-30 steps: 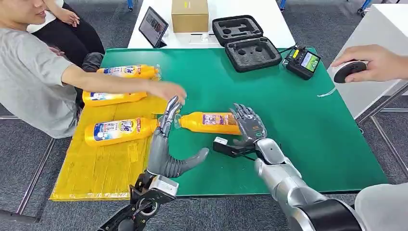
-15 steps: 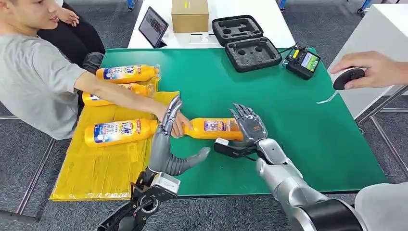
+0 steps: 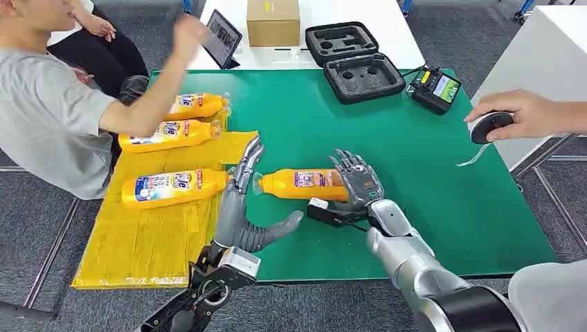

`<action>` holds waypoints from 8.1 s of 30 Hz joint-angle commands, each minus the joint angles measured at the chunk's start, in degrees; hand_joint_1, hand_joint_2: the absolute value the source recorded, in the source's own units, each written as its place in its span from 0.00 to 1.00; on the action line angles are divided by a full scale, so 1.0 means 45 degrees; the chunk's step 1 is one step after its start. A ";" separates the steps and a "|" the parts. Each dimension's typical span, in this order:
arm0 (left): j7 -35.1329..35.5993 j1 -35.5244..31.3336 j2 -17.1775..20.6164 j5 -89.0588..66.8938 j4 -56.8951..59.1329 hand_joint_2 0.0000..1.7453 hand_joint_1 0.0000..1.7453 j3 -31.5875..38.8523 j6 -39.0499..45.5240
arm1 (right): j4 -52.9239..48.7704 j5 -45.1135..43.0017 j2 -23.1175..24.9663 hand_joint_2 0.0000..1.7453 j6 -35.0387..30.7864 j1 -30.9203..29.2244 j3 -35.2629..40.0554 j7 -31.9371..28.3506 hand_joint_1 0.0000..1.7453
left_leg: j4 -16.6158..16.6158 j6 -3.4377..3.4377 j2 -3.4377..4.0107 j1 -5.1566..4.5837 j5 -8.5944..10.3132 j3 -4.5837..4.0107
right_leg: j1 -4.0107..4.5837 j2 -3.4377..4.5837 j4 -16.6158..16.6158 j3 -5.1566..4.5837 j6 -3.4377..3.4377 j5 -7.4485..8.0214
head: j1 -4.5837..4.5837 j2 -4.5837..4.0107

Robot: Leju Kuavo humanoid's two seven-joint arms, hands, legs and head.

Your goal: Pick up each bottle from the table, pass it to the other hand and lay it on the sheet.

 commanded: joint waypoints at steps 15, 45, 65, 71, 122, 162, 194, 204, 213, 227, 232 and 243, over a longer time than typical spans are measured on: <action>0.0043 -0.0414 0.0213 0.0108 0.0775 1.00 0.00 -0.0314 -0.0029 | 0.1058 -0.0997 0.0224 1.00 0.1836 0.0011 -0.0939 -0.0171 0.00 | -0.0001 -0.0018 -0.0011 0.0002 -0.0026 0.0066 | -0.0002 0.0010 0.0005 0.0062 -0.0013 -0.0027 | 0.0000 0.0000; 0.0043 -0.0328 0.0335 0.0112 0.0577 1.00 0.00 -0.0329 -0.0029 | 0.1010 -0.0402 0.0005 1.00 0.3364 -0.0125 -0.0392 0.0704 0.99 | -0.0008 -0.0015 -0.0012 -0.0002 -0.0015 0.0065 | -0.0006 0.0005 -0.0002 0.0062 -0.0010 -0.0018 | 0.0000 0.0000; 0.0043 -0.0011 0.0466 -0.0147 0.0473 1.00 0.00 -0.0189 -0.0029 | 0.1050 -0.0421 0.0129 1.00 0.4587 0.0022 -0.0625 0.1097 1.00 | -0.0019 -0.0013 -0.0019 0.0008 -0.0005 0.0125 | 0.0004 -0.0008 -0.0023 0.0127 -0.0009 -0.0006 | 0.0000 0.0000; 0.0043 -0.0014 0.0465 -0.0149 0.0474 1.00 0.00 -0.0174 -0.0029 | 0.1073 -0.0385 0.0116 1.00 0.4696 0.0045 -0.0593 0.1151 0.89 | -0.0017 -0.0013 -0.0020 0.0006 -0.0005 0.0135 | -0.0002 -0.0010 -0.0021 0.0140 -0.0010 -0.0006 | 0.0000 0.0000; 0.0332 -0.0265 -0.2312 0.7336 0.7274 1.00 0.00 0.2908 -0.1451 | 0.0097 -0.5778 0.0868 1.00 0.0726 0.0718 -0.2686 -0.4003 1.00 | -0.0011 -0.0001 -0.0023 -0.0014 -0.0003 0.0064 | -0.0024 -0.0015 -0.0013 0.0065 -0.0002 -0.0007 | 0.0005 0.0000; 0.2477 -0.1730 -0.2638 1.1405 0.7544 1.00 0.00 0.2933 -0.4183 | -0.1860 -1.0643 0.1410 1.00 0.0054 0.1714 0.4063 -0.4003 1.00 | -0.0004 -0.0005 0.0004 -0.0017 -0.0012 0.0026 | -0.0020 0.0018 -0.0002 0.0021 -0.0003 -0.0006 | 0.0000 0.0000; 0.2010 -0.1844 -0.2684 1.1231 0.7061 1.00 0.00 0.3359 -0.3058 | -0.2817 -1.0530 0.1534 1.00 -0.0098 0.2210 0.4922 -0.4003 1.00 | 0.0001 -0.0009 -0.0002 -0.0017 -0.0015 0.0029 | -0.0020 0.0013 0.0005 0.0024 -0.0006 -0.0010 | 0.0000 0.0000; 0.2087 -0.2008 -0.2794 1.1482 0.7354 1.00 0.00 0.3474 -0.3211 | -0.2946 -0.9959 0.1671 1.00 -0.0098 0.2355 0.5203 -0.4003 1.00 | 0.0008 -0.0012 0.0002 -0.0013 -0.0029 0.0050 | -0.0017 0.0023 0.0008 0.0045 -0.0008 -0.0020 | 0.0005 0.0000; 0.1788 -0.2001 -0.2821 1.1627 0.7020 1.00 0.00 0.3856 -0.3188 | -0.3834 -0.8966 0.1969 1.00 -0.0098 0.3359 0.5191 -0.4003 1.00 | 0.0005 -0.0015 -0.0024 -0.0004 -0.0030 0.0056 | -0.0008 -0.0004 0.0002 0.0059 -0.0013 -0.0029 | 0.0000 0.0000; 0.1025 -0.1785 -0.2756 1.1521 0.6116 1.00 0.06 0.4256 -0.2815 | -0.4288 -0.8731 0.2332 1.00 -0.0098 0.4113 0.5671 -0.4003 0.91 | 0.0002 -0.0016 -0.0012 -0.0007 -0.0026 0.0046 | -0.0012 0.0009 0.0007 0.0042 -0.0013 -0.0025 | 0.0005 0.0000; 0.0389 -0.1717 -0.2712 1.1075 0.6056 1.00 0.98 0.4391 -0.2363 | -0.4353 -0.9037 0.2380 1.00 -0.0098 0.4176 0.5645 -0.4003 0.02 | 0.0004 -0.0013 -0.0013 -0.0005 -0.0023 0.0038 | -0.0009 0.0005 0.0002 0.0035 -0.0009 -0.0019 | 0.0000 0.0000; 0.0286 -0.1621 -0.2657 1.0974 0.6045 1.00 1.00 0.4497 -0.2508 | -0.4397 -1.0042 0.2245 1.00 -0.0098 0.4206 0.5986 -0.4003 0.00 | -0.0001 -0.0011 -0.0008 -0.0010 -0.0021 0.0042 | -0.0016 0.0011 0.0002 0.0039 -0.0009 -0.0017 | 0.0005 0.0000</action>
